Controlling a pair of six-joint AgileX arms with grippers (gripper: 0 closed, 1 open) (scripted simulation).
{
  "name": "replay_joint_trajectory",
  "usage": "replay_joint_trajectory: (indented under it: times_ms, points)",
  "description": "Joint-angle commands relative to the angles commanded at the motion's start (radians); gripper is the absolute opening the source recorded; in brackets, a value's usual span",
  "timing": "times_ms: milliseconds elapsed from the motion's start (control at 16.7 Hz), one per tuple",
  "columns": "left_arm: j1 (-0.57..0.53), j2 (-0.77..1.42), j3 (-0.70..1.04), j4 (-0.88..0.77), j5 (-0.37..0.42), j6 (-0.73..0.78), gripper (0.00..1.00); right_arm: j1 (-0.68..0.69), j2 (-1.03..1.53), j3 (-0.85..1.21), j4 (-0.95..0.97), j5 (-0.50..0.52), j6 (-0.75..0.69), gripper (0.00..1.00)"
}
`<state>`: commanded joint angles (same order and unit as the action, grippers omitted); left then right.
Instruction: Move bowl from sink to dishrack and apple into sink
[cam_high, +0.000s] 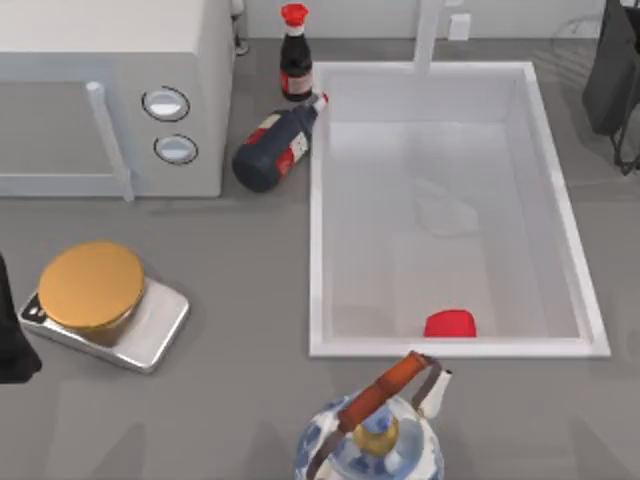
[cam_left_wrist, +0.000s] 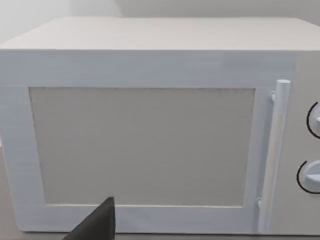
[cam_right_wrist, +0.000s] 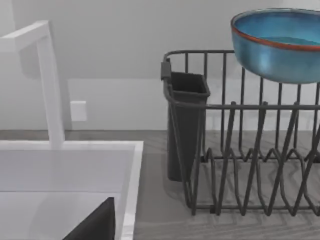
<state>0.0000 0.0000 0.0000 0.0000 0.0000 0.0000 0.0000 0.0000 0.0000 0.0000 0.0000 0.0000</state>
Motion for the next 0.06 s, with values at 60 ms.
replay_joint_trajectory:
  times_ms: [60]
  points:
    - [0.000,0.000,0.000,0.000,0.000,0.000,1.00,0.000,0.000,0.000,0.000,0.000,0.000,1.00]
